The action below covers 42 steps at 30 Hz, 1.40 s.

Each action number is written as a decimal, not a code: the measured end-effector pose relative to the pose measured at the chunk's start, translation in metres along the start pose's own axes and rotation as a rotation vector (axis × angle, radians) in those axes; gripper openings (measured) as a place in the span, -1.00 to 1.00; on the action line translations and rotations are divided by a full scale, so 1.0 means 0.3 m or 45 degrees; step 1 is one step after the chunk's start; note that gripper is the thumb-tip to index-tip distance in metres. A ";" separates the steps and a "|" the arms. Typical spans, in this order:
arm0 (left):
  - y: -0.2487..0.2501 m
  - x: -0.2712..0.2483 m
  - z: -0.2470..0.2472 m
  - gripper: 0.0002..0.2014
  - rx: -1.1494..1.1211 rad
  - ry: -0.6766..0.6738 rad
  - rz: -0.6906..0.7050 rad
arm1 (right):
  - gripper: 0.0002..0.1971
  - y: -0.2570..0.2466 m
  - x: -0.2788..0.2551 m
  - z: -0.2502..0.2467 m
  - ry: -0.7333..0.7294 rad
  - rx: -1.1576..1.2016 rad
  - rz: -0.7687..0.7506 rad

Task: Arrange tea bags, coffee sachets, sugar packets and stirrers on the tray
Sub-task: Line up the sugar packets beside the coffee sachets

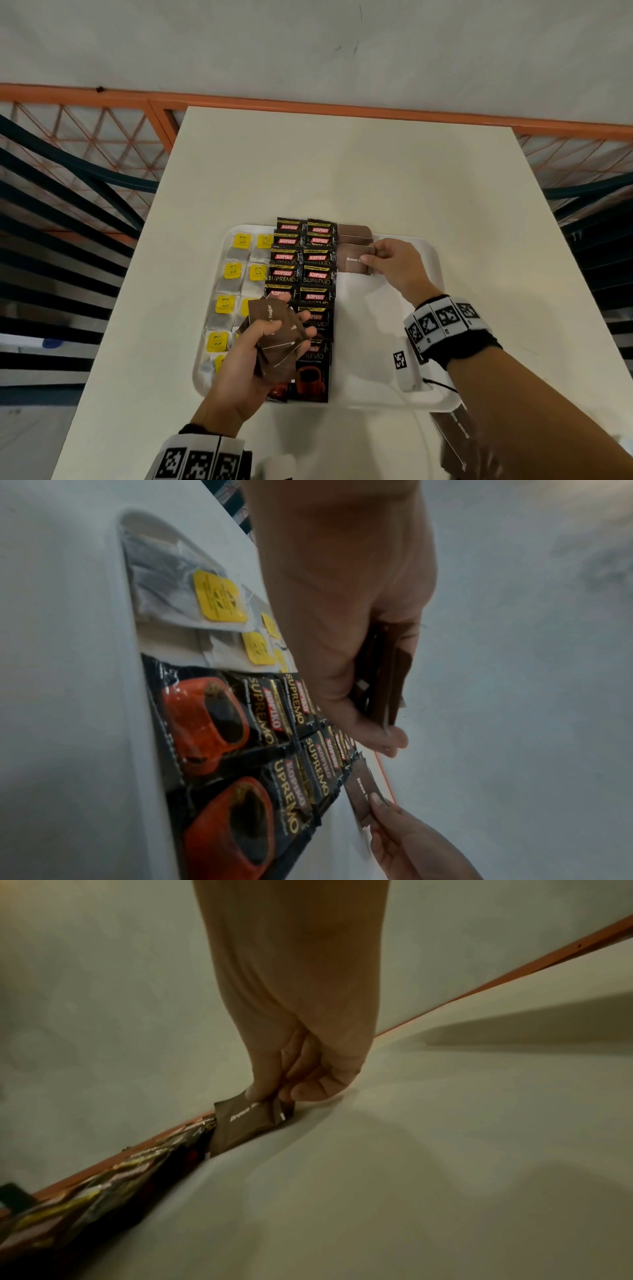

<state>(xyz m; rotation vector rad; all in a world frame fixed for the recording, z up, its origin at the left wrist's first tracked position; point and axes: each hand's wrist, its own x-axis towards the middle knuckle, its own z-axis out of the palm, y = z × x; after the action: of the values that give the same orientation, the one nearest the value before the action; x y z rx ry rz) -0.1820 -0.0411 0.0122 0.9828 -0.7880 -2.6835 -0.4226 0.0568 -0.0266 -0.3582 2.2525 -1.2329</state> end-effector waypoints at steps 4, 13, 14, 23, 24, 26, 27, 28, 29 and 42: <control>0.001 -0.002 0.006 -0.63 0.051 -0.003 0.001 | -0.81 -0.014 -0.003 0.014 0.098 -0.064 -0.100; -0.007 0.007 0.015 -0.57 0.154 -0.006 0.046 | -0.71 -0.031 -0.029 0.041 0.252 -0.284 -0.216; -0.009 0.007 0.015 -0.59 0.153 0.008 0.049 | -0.73 -0.044 -0.048 0.048 0.237 -0.297 -0.256; -0.020 0.010 0.013 -0.72 0.325 0.130 0.061 | -0.72 -0.167 -0.252 0.106 -0.795 -0.188 -0.449; -0.020 0.009 0.012 -0.71 0.336 0.132 0.064 | -0.72 -0.163 -0.258 0.111 -0.819 -0.158 -0.447; -0.019 0.007 0.009 -0.72 0.335 0.130 0.077 | -0.77 -0.156 -0.266 0.114 -0.785 -0.142 -0.429; -0.018 0.005 0.006 -0.73 0.323 0.133 0.087 | -0.82 -0.155 -0.270 0.111 -0.750 -0.131 -0.401; -0.017 0.003 0.004 -0.75 0.310 0.141 0.101 | -0.88 -0.151 -0.271 0.107 -0.722 -0.100 -0.359; -0.014 0.001 0.001 -0.76 0.302 0.149 0.119 | -0.92 -0.147 -0.273 0.103 -0.709 -0.057 -0.314; -0.005 0.007 -0.010 -0.70 0.214 0.133 0.154 | -0.90 -0.049 -0.262 0.013 -0.525 0.345 0.039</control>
<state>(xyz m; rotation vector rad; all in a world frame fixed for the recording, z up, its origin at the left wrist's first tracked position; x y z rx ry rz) -0.1816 -0.0419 0.0083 1.0660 -1.0288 -2.4744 -0.3564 0.0833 0.0100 -0.4268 1.7151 -1.2928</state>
